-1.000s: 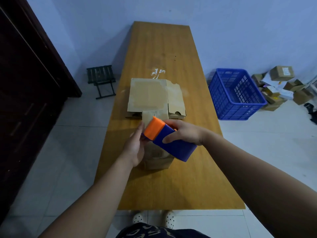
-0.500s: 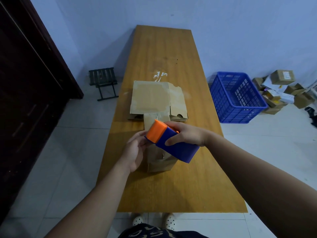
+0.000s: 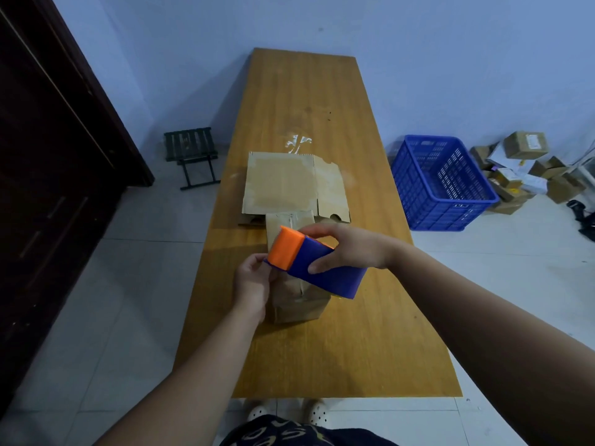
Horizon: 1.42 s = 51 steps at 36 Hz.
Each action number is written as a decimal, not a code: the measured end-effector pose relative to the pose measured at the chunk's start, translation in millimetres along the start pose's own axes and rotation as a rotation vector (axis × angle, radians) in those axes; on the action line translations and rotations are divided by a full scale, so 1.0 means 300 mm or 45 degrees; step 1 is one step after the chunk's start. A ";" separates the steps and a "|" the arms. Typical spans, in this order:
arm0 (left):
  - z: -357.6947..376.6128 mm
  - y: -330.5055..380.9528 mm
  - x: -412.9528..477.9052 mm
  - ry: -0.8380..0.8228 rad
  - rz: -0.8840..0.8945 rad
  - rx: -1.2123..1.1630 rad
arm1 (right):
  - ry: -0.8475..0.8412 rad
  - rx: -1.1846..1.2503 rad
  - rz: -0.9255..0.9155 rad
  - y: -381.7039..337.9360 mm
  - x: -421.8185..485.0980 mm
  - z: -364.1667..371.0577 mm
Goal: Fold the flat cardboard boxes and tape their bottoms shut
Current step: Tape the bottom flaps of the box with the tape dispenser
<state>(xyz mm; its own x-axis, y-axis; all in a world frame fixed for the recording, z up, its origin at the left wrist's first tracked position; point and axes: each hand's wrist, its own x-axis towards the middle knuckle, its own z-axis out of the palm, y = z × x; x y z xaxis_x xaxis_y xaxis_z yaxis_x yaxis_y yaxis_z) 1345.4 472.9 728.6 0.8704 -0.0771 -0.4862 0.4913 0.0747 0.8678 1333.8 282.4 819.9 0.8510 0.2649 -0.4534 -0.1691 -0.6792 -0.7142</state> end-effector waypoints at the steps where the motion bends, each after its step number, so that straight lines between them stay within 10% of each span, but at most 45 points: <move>1: 0.000 -0.004 0.001 -0.003 0.001 -0.006 | 0.031 -0.025 0.007 0.004 0.001 -0.004; 10: 0.031 -0.005 0.003 0.146 -0.067 -0.016 | 0.482 -0.321 -0.081 0.028 0.000 0.028; 20: 0.064 -0.001 -0.011 0.254 -0.017 0.209 | 0.450 -0.558 -0.080 0.085 -0.034 0.047; 43: 0.043 -0.011 -0.030 0.121 -0.044 0.115 | 0.748 0.508 0.090 0.250 -0.049 0.167; 51: 0.040 -0.017 -0.044 0.094 0.141 0.487 | 0.768 0.335 0.117 0.248 -0.064 0.152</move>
<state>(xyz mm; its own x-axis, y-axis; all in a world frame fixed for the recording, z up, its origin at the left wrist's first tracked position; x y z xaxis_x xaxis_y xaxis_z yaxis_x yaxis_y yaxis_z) 1331.1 461.7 731.8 0.9241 -0.0167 -0.3819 0.3600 -0.2977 0.8842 1282.3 258.0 751.1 0.9435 -0.2678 -0.1952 -0.3050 -0.4710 -0.8277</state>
